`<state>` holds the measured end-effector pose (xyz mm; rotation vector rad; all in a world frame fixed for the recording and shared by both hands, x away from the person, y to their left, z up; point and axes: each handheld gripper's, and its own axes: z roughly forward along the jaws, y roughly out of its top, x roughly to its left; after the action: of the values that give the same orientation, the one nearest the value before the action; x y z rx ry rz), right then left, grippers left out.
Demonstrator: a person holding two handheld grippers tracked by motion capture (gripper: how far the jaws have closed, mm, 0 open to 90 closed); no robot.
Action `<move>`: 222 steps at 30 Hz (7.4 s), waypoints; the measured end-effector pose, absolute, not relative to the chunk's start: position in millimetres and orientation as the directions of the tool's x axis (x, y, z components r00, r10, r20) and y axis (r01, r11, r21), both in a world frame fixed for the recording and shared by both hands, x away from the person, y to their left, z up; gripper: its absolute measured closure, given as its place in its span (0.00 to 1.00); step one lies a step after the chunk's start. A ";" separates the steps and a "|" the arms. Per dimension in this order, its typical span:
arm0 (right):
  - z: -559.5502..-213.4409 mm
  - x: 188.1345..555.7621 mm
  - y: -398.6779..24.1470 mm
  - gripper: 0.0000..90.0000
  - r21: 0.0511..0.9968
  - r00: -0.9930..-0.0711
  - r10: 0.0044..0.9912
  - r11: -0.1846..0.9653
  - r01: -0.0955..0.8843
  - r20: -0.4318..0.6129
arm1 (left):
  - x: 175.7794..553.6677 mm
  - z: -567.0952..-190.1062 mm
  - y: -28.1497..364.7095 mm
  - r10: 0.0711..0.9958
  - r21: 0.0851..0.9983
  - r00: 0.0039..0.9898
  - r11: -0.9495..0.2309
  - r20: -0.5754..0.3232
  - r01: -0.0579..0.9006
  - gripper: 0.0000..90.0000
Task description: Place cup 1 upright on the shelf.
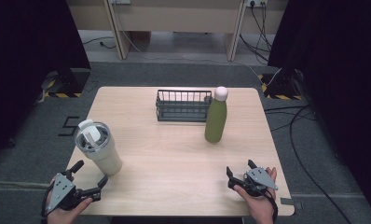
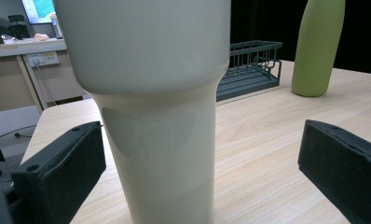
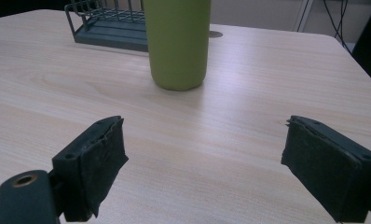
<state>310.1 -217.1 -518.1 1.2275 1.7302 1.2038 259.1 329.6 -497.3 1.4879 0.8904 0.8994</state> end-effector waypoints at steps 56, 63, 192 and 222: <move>-520.2 313.0 -212.9 0.15 0.930 -0.338 0.941 0.149 0.337 -0.028 | 339.8 -504.6 328.8 0.881 0.994 0.473 -0.050 -0.002 0.097 0.05; -520.2 313.4 -213.1 0.15 0.930 -0.336 0.942 0.148 0.337 -0.028 | 339.5 -506.0 330.1 0.876 0.996 0.483 -0.042 -0.004 0.085 0.11; -519.8 314.1 -218.0 0.16 0.935 -0.305 0.952 0.126 0.331 -0.021 | 523.1 -390.9 172.1 0.788 0.996 0.611 -0.042 0.078 -0.073 0.11; -520.0 313.6 -219.9 0.16 0.937 -0.310 0.951 0.121 0.328 -0.014 | 583.9 -387.7 135.1 0.824 0.999 0.565 -0.042 0.049 -0.024 0.11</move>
<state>313.6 -219.9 -520.0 1.2470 1.7366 1.1927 583.9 135.1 -387.7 1.4614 0.7253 0.7927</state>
